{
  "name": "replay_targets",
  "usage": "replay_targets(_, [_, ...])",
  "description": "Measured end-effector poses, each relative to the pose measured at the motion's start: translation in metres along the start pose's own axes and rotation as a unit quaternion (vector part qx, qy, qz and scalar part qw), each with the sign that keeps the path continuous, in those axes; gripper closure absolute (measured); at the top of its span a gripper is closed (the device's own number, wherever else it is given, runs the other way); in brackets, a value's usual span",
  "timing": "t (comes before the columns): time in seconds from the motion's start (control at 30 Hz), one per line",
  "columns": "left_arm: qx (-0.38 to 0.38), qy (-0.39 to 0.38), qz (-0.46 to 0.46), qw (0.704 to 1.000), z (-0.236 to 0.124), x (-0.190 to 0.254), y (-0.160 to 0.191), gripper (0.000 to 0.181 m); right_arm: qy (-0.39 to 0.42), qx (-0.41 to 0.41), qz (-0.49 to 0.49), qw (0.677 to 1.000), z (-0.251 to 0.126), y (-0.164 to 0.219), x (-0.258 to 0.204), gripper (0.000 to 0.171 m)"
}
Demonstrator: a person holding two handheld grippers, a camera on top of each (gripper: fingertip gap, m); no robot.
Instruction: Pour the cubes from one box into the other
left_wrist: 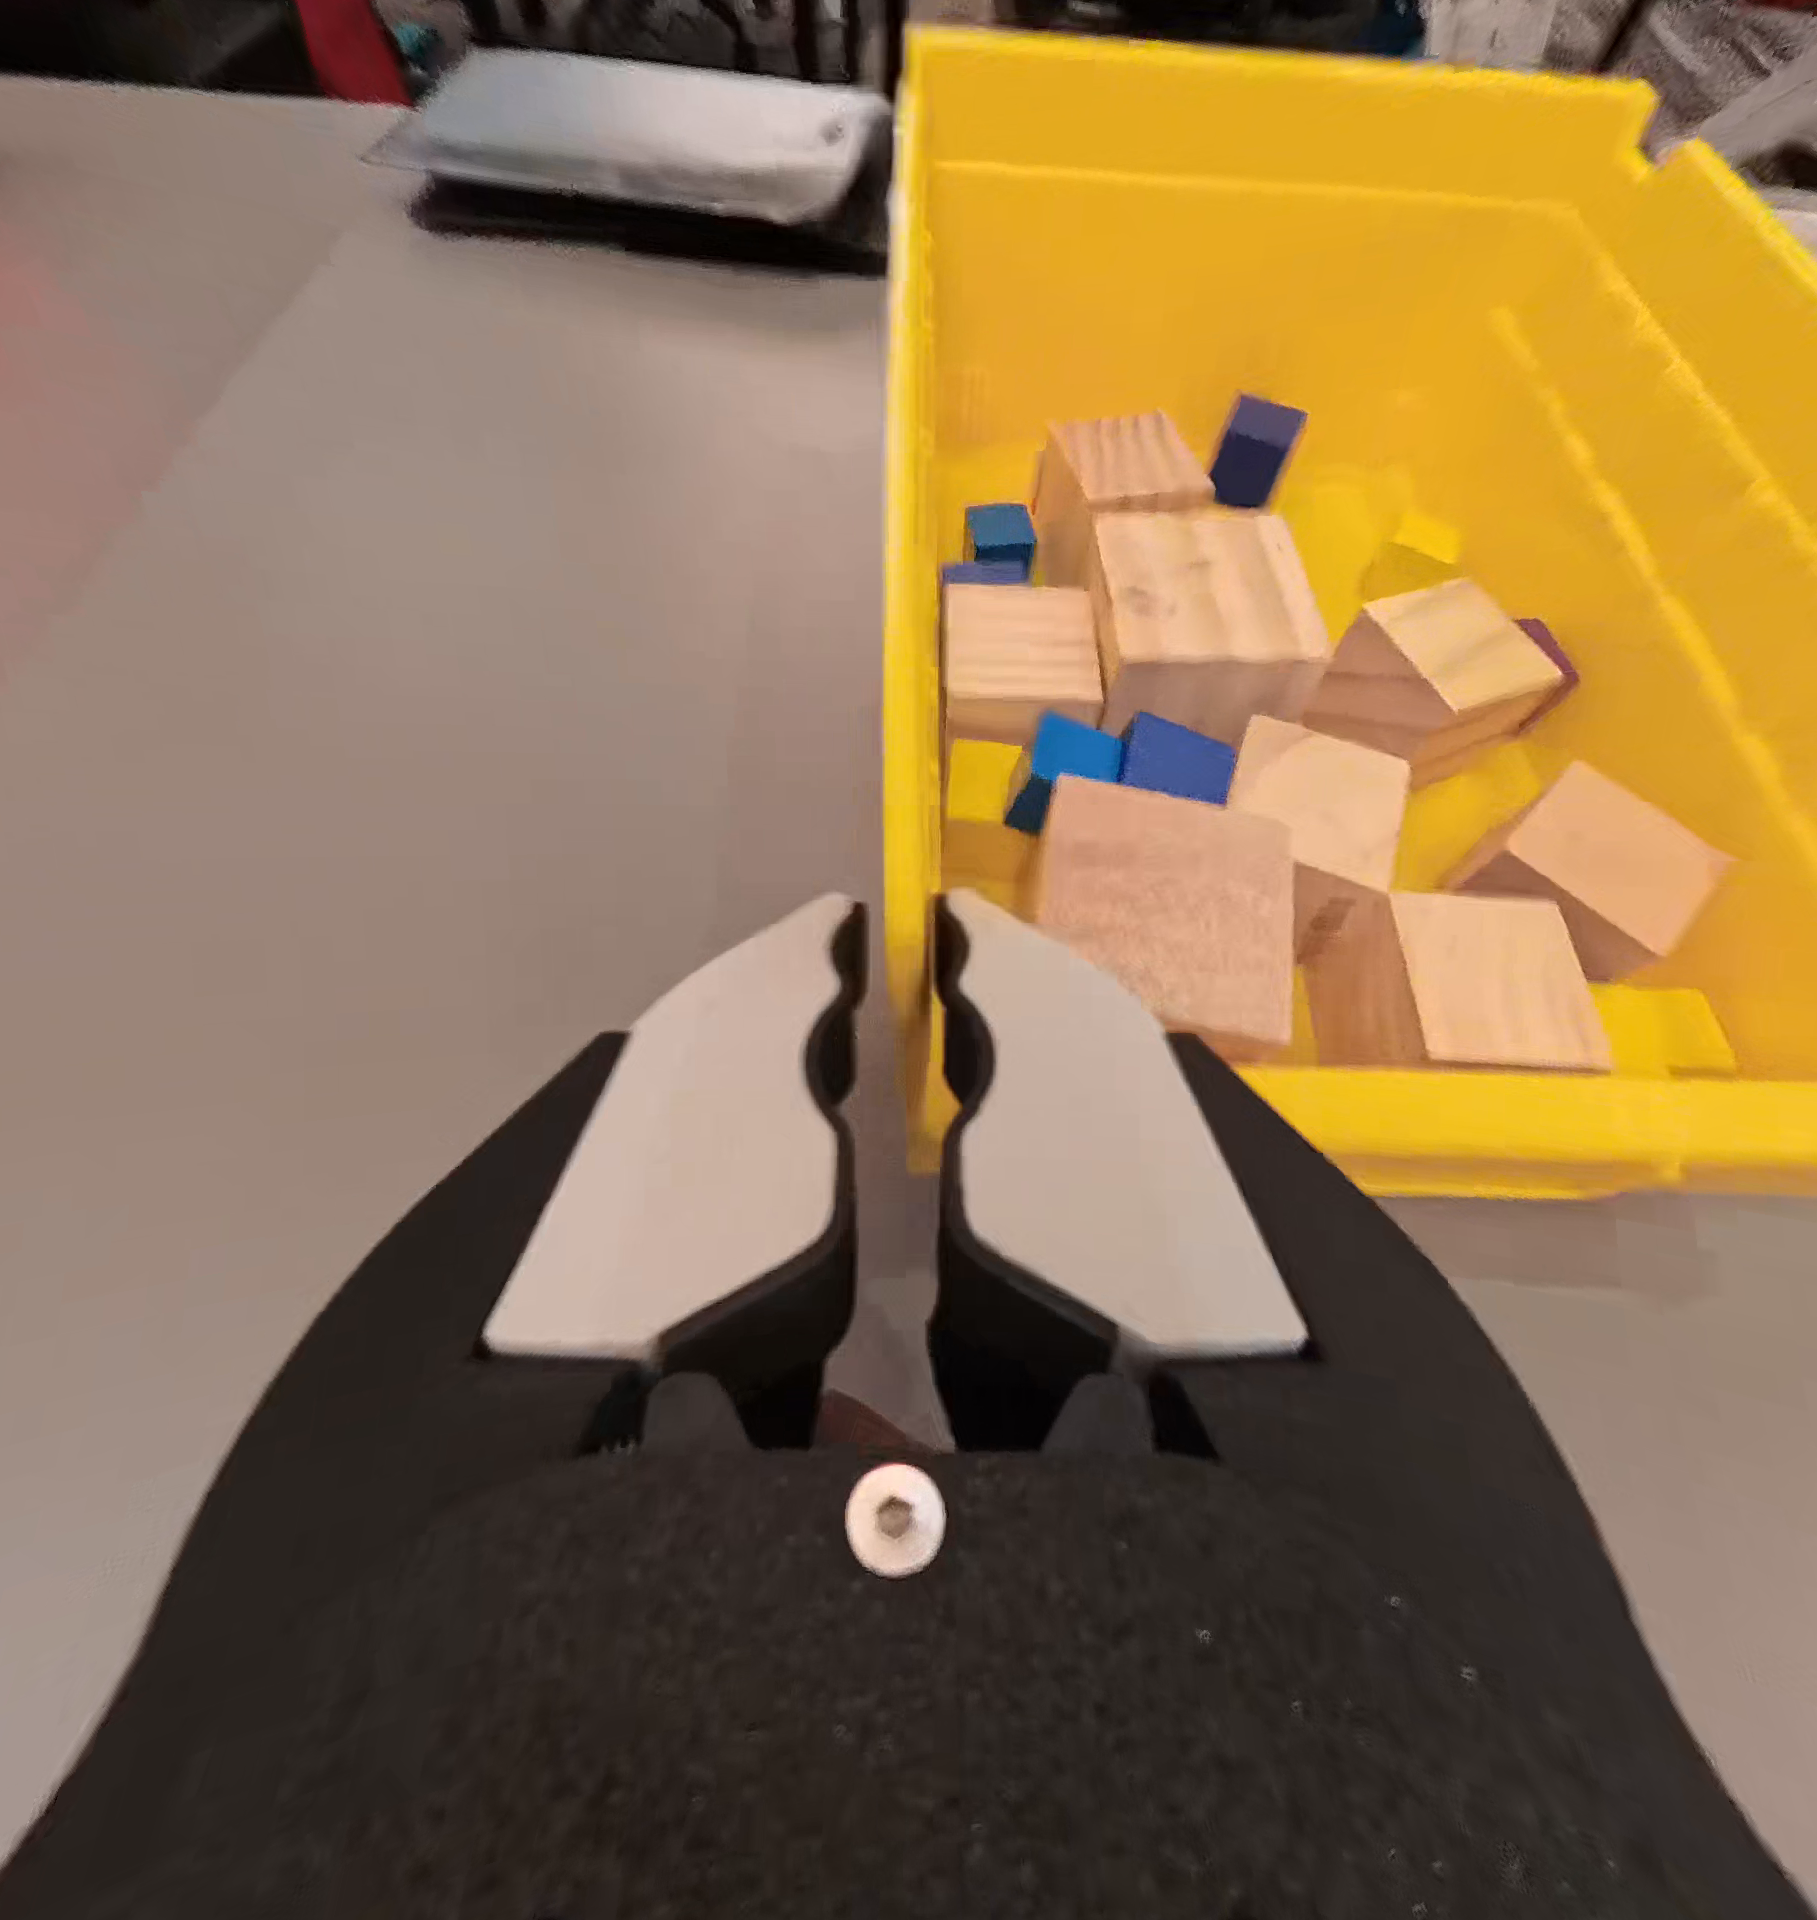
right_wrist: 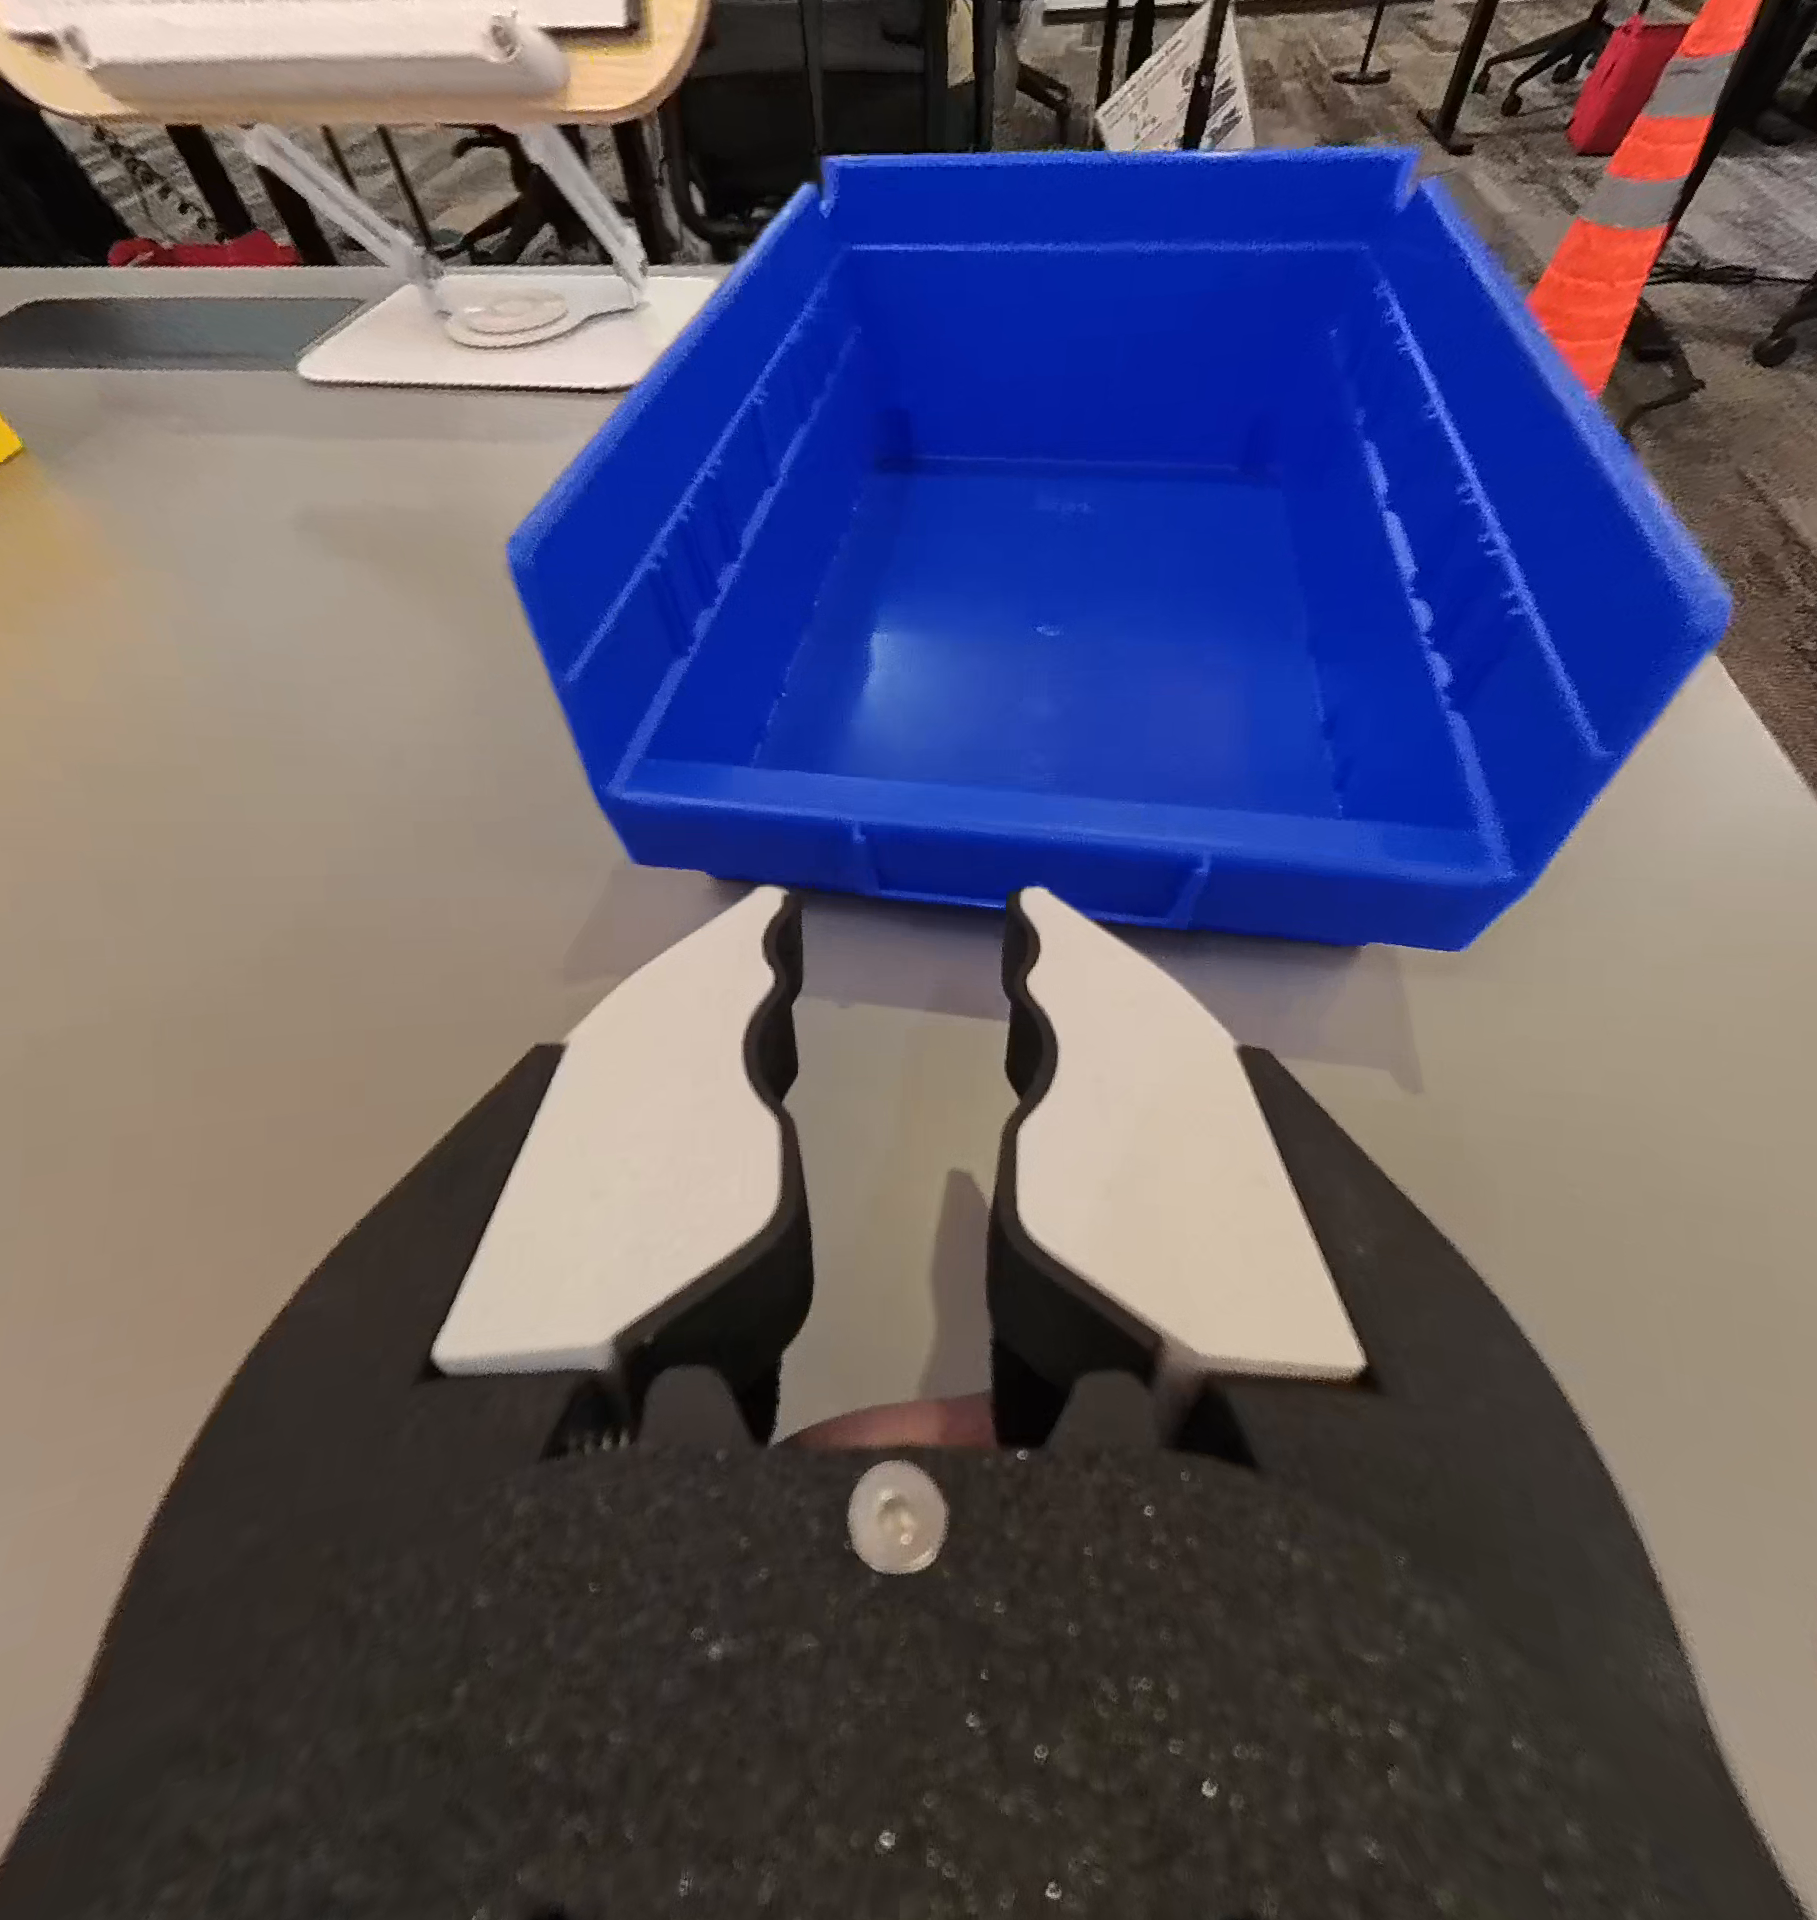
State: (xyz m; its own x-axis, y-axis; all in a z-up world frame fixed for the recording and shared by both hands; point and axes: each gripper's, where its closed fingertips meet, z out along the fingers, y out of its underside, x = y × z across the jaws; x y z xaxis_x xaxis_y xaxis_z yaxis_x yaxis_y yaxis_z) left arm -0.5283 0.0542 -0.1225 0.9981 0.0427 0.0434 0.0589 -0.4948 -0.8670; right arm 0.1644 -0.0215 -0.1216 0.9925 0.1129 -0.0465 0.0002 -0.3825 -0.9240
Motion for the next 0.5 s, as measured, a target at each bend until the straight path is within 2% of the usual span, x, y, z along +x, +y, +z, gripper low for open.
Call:
replay_targets(0.03, [0.011, 0.007, -0.001, 1.000, 0.003, 0.002, -0.007, 0.177, -0.004, -0.006, -0.005, 1.000, 0.000, 0.001, -0.005, 0.135])
replay_targets(0.1, [0.005, 0.020, -0.005, 1.000, 0.009, 0.004, -0.010, 0.178, -0.014, -0.021, -0.012, 1.000, 0.001, 0.003, -0.016, 0.135])
replay_targets(0.17, [0.013, 0.045, 0.003, 0.999, 0.012, 0.011, -0.011, 0.178, -0.051, -0.038, -0.024, 0.998, 0.001, -0.001, -0.040, 0.135])
replay_targets(0.23, [0.008, 0.051, 0.028, 0.998, 0.009, 0.017, -0.008, 0.177, -0.094, -0.062, -0.076, 0.991, 0.003, -0.010, -0.071, 0.135])
replay_targets(0.37, [0.009, 0.076, 0.059, 0.995, -0.006, 0.036, 0.002, 0.176, -0.186, -0.143, -0.196, 0.952, 0.015, -0.036, -0.146, 0.134])
replay_targets(0.5, [0.001, 0.098, 0.081, 0.992, -0.028, 0.048, 0.015, 0.175, -0.252, -0.178, -0.291, 0.906, 0.046, -0.088, -0.225, 0.133])
